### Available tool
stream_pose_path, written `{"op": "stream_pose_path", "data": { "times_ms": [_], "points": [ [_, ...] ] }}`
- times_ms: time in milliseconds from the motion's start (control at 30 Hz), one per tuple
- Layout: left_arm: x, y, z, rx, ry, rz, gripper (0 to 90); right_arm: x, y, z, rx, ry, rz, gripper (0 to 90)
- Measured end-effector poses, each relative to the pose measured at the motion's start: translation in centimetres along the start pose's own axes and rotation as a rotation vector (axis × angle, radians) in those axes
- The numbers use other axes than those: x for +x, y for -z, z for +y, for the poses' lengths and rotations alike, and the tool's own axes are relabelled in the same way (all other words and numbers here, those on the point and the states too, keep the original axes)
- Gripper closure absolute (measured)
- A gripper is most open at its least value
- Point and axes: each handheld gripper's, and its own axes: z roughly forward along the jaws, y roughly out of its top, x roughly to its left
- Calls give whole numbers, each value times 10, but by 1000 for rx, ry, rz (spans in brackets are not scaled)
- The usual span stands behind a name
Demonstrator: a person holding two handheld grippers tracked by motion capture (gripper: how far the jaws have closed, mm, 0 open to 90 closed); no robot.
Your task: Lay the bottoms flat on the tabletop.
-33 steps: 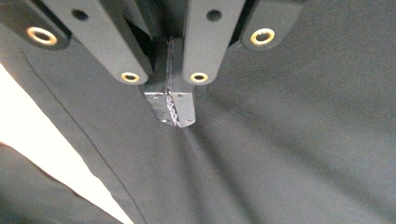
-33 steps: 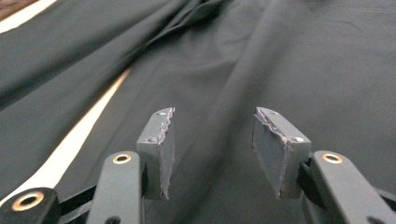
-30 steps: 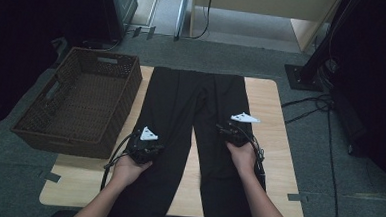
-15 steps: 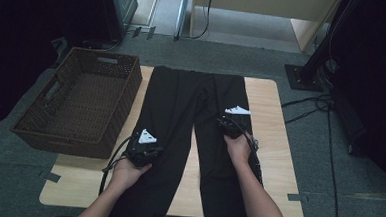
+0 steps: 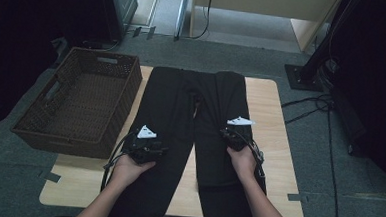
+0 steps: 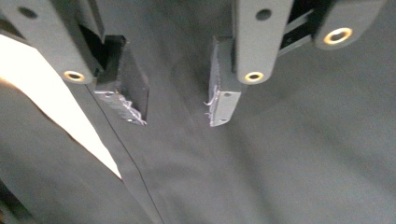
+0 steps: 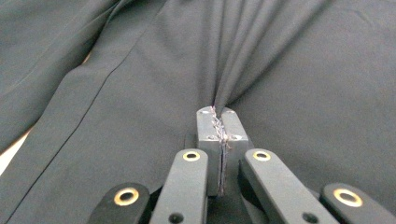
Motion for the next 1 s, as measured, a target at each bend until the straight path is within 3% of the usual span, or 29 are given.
{"op": "stream_pose_path", "data": {
  "times_ms": [67, 167, 267, 367, 533, 667, 800, 900, 1000],
  "points": [
    [4, -3, 7, 2, -19, 31, 513, 4, 7, -7, 0, 22, 1, 897],
    [9, -5, 12, 3, -6, 25, 444, 5, 13, -14, 4, 26, 9, 896],
    [18, -13, 25, 2, -22, 40, 435, 5, 26, -22, 9, -12, 50, 896],
    [25, -21, 36, -1, -46, 65, 423, 9, 34, -26, 21, 3, 65, 896],
    [39, -39, 52, -5, -19, 84, 406, 14, 41, -37, 29, 20, 83, 895],
    [47, -55, 64, -4, -1, 109, 398, 15, 42, -43, 25, -4, 88, 894],
    [48, -62, 68, -4, -12, 146, 396, 17, 44, -46, 16, -9, 87, 895],
    [46, -67, 69, 1, -53, 190, 405, 17, 48, -52, 9, -11, 91, 894],
    [49, -70, 68, 26, -57, 207, 400, 18, 53, -56, 6, -8, 90, 895]
  ]
}}
